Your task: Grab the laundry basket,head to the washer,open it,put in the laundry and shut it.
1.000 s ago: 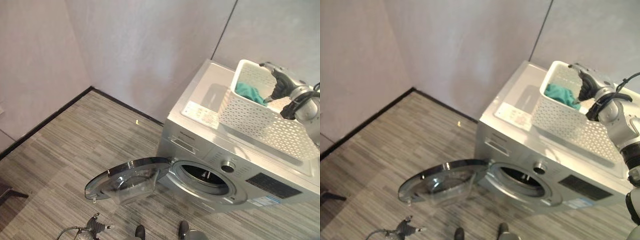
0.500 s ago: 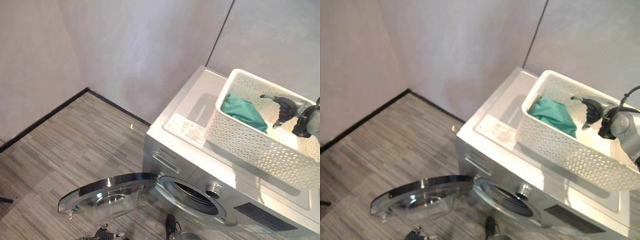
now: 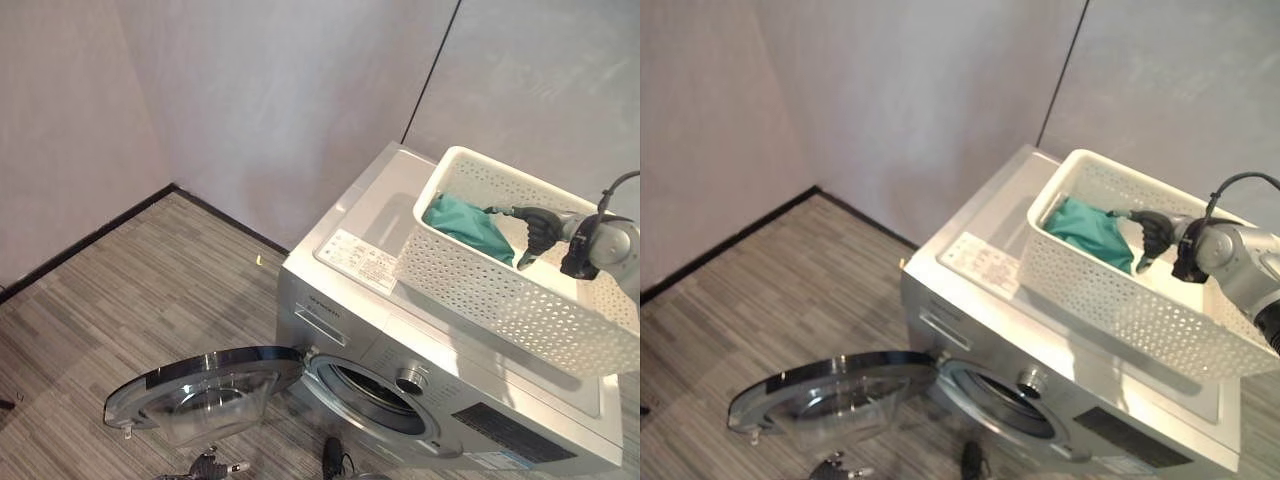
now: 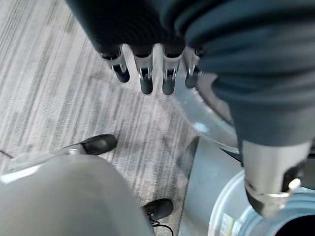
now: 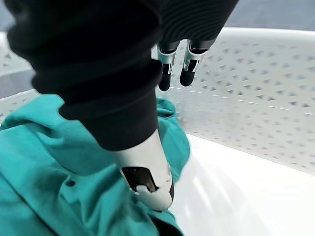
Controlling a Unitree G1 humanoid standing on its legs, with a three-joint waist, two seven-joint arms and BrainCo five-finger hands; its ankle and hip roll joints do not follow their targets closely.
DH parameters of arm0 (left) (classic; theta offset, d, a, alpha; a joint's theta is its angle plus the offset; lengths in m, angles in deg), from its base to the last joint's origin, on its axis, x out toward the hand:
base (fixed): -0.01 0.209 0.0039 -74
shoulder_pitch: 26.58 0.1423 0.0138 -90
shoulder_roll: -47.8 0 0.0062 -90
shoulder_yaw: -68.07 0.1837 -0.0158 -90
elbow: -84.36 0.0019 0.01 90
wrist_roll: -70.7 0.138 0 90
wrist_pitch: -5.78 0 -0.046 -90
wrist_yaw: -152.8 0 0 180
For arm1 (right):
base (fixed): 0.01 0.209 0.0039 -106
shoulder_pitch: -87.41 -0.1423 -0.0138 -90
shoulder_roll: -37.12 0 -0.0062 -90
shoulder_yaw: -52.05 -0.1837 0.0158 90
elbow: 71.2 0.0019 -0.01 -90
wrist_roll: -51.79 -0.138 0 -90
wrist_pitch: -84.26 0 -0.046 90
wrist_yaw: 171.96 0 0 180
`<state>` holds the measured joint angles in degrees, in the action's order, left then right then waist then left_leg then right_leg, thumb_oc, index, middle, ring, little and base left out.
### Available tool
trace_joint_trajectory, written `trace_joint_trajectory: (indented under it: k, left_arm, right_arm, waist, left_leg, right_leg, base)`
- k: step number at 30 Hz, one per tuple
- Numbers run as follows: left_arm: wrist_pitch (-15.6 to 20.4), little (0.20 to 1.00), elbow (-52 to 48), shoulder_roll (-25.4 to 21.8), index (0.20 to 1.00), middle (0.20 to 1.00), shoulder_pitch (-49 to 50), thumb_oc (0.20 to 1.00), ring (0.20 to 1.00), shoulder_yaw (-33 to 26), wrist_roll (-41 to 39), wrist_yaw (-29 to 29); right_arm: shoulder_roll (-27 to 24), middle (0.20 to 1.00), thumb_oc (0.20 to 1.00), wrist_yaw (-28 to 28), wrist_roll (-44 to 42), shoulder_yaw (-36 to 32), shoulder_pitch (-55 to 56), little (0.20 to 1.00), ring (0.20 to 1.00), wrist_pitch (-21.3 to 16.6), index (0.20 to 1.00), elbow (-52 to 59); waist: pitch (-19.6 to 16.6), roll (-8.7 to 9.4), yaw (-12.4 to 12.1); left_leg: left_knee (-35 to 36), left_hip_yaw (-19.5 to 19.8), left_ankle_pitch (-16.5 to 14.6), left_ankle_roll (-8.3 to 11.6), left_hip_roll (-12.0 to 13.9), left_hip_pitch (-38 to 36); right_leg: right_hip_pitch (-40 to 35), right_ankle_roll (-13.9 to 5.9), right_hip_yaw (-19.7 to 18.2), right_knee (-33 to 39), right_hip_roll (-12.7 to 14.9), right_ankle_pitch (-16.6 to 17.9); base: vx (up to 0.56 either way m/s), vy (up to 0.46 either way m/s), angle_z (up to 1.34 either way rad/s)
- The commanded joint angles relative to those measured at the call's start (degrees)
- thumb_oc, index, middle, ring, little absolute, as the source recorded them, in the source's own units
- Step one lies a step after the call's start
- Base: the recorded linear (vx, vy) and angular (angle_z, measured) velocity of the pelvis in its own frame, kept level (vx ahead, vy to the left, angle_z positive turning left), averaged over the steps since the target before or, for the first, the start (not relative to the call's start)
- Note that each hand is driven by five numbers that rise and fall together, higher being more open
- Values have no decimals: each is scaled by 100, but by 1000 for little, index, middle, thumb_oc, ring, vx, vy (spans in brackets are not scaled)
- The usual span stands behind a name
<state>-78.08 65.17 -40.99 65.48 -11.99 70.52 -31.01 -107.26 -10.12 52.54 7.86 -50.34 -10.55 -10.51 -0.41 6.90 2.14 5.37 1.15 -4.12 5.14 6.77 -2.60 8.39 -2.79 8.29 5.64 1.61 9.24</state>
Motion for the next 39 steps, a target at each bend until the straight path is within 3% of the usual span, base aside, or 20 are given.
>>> trace_joint_trajectory:
  k: [1,13,26,28,29,30,34,39]
  left_arm:
    - [134,1000,197,-295,1000,1000,-230,1000,1000,-142,-503,-13]
    - [167,1000,410,-597,1000,1000,-195,1000,1000,-486,-758,19]
    - [330,1000,84,-543,1000,1000,-491,1000,1000,-218,-979,-36]
    - [388,1000,-62,-460,1000,1000,-586,1000,1000,-2,-1009,-35]
    - [407,1000,-134,-402,1000,1000,-592,1000,1000,53,-1020,-51]
    - [403,1000,-130,-384,1000,1000,-612,1000,1000,66,-1031,-64]
    - [377,1000,-68,-386,1000,1000,-598,1000,1000,98,-914,-105]
    - [286,1000,137,-401,1000,1000,-539,1000,1000,-49,-764,-126]
  right_arm:
    - [7,1000,1000,42,-108,-30,-663,1000,1000,-18,1000,-347]
    - [-4,1000,1000,-355,-349,362,-696,1000,1000,-12,1000,-579]
    - [87,1000,1000,-537,-505,766,-746,1000,1000,-60,1000,-658]
    - [104,1000,1000,-778,-682,948,-692,1000,1000,4,1000,-467]
    - [92,398,398,-782,-750,1020,-650,398,398,-23,398,-339]
    - [170,200,200,-704,-711,986,-656,200,200,-27,200,-521]
    - [156,200,200,-555,-822,748,-585,200,200,-103,200,-417]
    - [-2,200,200,-86,-1118,-184,-284,200,200,-232,200,-11]
  waist:
    - [237,296,-178]
    - [556,272,-387]
    - [816,196,-439]
    - [875,186,-436]
    - [867,173,-422]
    - [865,170,-428]
    - [801,151,-391]
    - [640,148,-304]
  left_leg:
    - [-37,-245,-9,6,7,-6]
    - [-37,144,314,157,172,505]
    - [-37,271,566,219,231,906]
    - [-37,251,581,228,248,965]
    - [-37,237,585,234,263,961]
    - [-37,227,578,235,264,944]
    - [-37,200,533,225,250,867]
    - [-37,123,406,195,208,652]
  right_leg:
    - [-342,-554,-96,-90,321,-672]
    - [-23,-417,261,-289,248,-829]
    - [309,-372,352,-343,184,-836]
    - [332,-362,378,-318,178,-836]
    - [285,-355,380,-271,165,-838]
    - [258,-356,371,-240,162,-829]
    - [155,-354,350,-214,153,-855]
    - [-51,-372,300,-201,171,-902]
  base:
    - [18,-53,1]
    - [-13,-69,18]
    - [-20,-34,5]
    - [-5,-46,0]
    - [6,-32,2]
    - [16,-3,3]
    - [7,8,0]
    - [38,36,0]
